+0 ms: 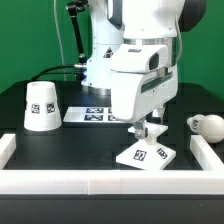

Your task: Assemble lamp

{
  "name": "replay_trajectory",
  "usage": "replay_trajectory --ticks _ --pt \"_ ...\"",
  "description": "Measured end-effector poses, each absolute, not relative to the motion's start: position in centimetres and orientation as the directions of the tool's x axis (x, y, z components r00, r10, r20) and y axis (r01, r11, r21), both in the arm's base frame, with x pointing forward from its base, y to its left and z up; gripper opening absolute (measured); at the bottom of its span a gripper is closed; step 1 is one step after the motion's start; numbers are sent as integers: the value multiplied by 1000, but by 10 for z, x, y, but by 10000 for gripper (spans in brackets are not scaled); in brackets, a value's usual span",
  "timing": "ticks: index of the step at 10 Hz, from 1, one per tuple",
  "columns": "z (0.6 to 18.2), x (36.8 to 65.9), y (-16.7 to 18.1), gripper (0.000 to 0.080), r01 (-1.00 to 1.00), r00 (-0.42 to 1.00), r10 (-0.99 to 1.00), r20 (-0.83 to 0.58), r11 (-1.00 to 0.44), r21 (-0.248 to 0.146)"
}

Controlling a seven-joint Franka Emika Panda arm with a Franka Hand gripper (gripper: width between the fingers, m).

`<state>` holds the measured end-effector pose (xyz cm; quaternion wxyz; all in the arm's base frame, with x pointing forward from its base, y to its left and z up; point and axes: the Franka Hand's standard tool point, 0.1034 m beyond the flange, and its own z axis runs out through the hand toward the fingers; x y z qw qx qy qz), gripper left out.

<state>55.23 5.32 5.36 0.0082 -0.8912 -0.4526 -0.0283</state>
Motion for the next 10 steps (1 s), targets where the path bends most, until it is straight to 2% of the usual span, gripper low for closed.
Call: replay_trajectory --ticks 3,6,10 --pt "53 551 63 537 598 799 597 71 -801 -1" --pt "53 566 76 537 315 946 311 87 -948 -38" --pt "54 581 95 537 198 977 193 86 -979 -52"
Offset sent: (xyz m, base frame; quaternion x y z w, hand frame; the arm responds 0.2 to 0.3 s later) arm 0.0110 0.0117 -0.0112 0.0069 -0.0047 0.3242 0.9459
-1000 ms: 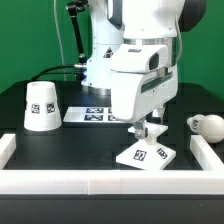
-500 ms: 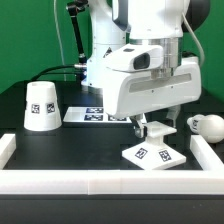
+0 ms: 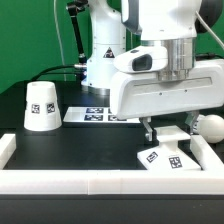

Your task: Assemble lamp

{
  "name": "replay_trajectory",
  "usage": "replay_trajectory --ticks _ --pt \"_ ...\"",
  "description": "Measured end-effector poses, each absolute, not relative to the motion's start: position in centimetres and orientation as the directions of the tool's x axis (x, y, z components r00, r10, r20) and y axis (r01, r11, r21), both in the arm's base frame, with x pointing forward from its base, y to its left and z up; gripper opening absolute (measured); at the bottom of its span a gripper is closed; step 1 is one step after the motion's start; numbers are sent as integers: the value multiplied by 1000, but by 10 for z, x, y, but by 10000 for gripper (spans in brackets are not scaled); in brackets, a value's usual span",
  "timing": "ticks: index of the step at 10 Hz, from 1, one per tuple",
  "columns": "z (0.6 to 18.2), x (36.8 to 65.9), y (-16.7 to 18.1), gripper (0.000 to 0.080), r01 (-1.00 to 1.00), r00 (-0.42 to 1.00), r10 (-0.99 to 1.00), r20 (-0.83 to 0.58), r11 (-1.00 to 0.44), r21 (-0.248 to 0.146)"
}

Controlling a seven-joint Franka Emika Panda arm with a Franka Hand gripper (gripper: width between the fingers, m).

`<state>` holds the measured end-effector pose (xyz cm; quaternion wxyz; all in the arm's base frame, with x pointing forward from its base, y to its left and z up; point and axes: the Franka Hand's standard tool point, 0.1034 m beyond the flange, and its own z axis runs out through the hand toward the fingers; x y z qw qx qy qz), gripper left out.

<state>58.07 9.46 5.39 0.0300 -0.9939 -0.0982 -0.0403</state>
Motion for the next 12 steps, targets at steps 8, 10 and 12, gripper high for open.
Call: replay_trajectory --ticks 8,10,12 --pt "53 602 99 537 103 990 98 100 -994 -48" --pt "53 606 99 537 103 990 97 104 -994 -48" --pt "53 606 98 537 108 989 103 107 -993 -47"
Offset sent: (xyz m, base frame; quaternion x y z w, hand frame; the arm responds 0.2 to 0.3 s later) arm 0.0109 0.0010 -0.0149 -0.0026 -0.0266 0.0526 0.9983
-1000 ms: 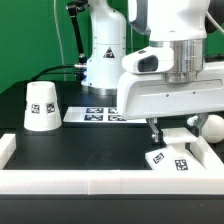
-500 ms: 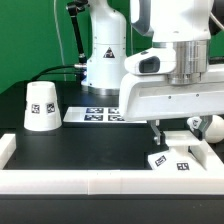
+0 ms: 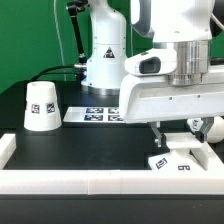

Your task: Assemble lamp

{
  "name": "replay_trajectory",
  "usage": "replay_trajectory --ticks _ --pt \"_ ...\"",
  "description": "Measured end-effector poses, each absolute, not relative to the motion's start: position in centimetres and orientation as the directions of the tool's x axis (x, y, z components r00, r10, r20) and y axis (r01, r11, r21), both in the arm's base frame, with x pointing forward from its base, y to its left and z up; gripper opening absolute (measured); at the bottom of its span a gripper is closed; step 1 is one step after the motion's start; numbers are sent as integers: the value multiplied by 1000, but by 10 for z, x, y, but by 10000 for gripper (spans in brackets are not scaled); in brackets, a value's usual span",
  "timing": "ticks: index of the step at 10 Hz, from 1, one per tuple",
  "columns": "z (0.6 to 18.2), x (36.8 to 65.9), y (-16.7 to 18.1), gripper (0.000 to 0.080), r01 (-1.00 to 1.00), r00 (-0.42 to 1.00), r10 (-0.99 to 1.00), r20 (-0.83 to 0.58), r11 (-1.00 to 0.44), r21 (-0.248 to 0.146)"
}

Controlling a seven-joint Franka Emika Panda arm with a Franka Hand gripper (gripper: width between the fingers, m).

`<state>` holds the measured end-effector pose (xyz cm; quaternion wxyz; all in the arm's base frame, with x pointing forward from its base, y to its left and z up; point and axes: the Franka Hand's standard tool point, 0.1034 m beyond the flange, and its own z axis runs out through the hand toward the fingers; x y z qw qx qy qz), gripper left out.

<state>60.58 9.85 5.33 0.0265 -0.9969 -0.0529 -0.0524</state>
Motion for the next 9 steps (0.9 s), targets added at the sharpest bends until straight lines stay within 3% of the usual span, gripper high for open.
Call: replay_trajectory --ticks 1,2,7,9 --pt "52 604 99 537 110 989 105 105 -993 -47" --pt "52 604 99 676 112 989 106 104 -993 -47" --pt "72 555 90 698 177 982 174 77 -984 -30" --pt "85 532 109 698 211 975 209 75 -977 -25"
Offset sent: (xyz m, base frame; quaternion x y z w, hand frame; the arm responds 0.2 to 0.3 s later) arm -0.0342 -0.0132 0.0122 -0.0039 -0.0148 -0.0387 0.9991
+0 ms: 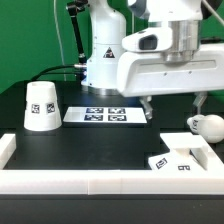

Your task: Assemble lamp

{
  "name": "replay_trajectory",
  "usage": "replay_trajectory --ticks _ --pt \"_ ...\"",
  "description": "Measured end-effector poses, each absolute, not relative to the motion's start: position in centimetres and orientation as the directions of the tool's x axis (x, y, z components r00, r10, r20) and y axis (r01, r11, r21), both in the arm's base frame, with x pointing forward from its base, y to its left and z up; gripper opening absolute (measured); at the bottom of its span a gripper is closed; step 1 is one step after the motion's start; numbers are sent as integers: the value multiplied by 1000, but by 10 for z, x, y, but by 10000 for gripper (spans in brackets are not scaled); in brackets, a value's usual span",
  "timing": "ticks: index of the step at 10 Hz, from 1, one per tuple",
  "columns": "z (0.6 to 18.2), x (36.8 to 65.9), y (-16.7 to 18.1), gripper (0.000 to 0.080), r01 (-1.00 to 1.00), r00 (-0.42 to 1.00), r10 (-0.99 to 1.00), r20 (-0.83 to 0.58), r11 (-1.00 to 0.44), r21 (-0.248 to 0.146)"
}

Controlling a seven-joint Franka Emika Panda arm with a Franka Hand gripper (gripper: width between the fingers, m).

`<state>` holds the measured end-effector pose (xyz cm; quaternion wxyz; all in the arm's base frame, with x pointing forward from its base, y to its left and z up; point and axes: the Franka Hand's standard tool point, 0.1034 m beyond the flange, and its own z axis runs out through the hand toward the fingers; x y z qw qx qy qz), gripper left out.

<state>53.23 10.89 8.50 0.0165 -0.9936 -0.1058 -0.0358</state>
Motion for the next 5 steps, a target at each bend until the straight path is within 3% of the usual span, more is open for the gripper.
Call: replay_trajectory --ticks 4,5 --pt "95 518 161 698 310 948 306 87 -950 -33" --pt "94 519 156 698 303 950 300 86 -952 -31"
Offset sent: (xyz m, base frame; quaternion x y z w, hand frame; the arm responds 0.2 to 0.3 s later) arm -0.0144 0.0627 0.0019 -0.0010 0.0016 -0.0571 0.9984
